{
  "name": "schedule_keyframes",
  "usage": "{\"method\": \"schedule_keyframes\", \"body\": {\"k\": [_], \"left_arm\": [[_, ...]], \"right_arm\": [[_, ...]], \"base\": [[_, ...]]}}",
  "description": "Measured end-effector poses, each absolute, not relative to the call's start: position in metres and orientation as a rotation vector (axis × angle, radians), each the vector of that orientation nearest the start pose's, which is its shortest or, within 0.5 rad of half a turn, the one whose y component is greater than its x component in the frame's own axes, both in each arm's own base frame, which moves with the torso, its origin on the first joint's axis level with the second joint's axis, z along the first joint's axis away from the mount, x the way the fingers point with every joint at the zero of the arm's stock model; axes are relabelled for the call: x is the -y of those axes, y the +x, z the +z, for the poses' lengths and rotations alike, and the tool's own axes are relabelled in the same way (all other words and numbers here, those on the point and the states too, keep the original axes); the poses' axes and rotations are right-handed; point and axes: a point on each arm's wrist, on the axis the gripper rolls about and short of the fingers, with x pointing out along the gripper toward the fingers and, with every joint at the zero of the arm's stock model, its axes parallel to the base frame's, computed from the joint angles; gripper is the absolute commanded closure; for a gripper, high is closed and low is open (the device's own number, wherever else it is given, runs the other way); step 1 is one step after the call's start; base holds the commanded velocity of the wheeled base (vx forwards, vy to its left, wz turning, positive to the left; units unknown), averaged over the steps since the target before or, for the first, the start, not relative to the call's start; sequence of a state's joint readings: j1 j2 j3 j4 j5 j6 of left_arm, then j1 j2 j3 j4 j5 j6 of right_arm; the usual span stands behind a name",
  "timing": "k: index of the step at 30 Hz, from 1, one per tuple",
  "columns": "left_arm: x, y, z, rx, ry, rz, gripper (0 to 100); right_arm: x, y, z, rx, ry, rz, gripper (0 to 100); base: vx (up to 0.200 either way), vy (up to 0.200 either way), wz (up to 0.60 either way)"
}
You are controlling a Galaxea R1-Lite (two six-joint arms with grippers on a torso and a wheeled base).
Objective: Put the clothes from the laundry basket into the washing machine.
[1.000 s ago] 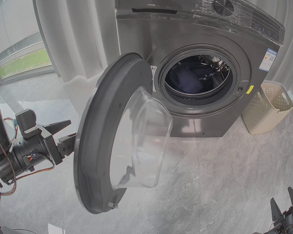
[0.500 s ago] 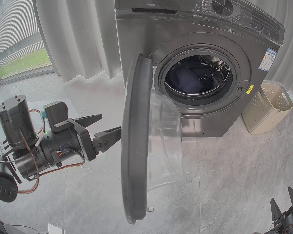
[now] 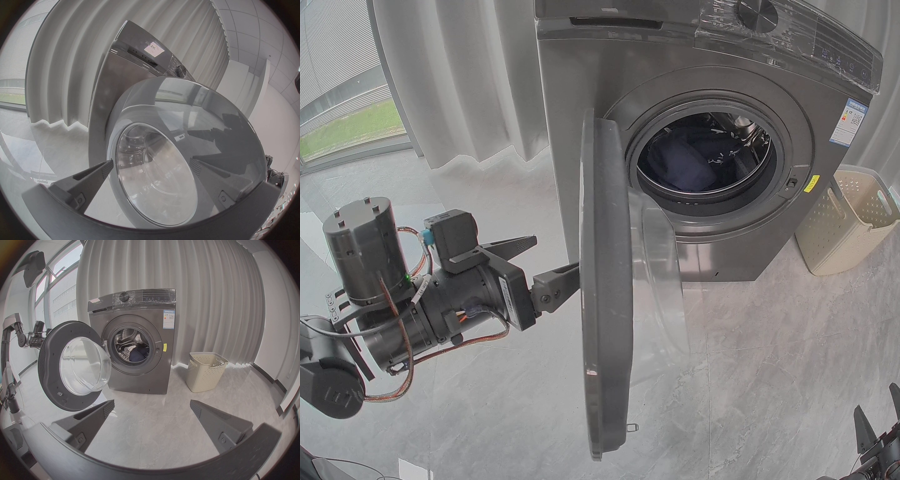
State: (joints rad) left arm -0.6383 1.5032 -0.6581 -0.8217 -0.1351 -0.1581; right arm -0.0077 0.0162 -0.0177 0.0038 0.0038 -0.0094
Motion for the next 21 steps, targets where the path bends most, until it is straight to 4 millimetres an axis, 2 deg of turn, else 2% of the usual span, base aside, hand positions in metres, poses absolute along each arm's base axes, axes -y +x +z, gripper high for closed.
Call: {"method": "schedule_keyframes", "body": {"k": [4,14,21], "left_arm": [[0.163,0.205,0.221,-0.072,-0.147,-0.785,0],[0.201,0.221,0.228,-0.040,-0.165,-0.850,0],[0.225,0.244,0.229,0.005,-0.183,-0.851,0]], "right_arm": [[0.000,-0.023,0.080,-0.002,-0.010,-0.004,0],[0.000,-0.023,0.080,-0.002,-0.010,-0.004,0],[0.000,-0.023,0.080,-0.002,-0.010,-0.003,0]], "base": [[0.000,0.000,0.00],[0.000,0.000,0.00],[0.000,0.000,0.00]]}}
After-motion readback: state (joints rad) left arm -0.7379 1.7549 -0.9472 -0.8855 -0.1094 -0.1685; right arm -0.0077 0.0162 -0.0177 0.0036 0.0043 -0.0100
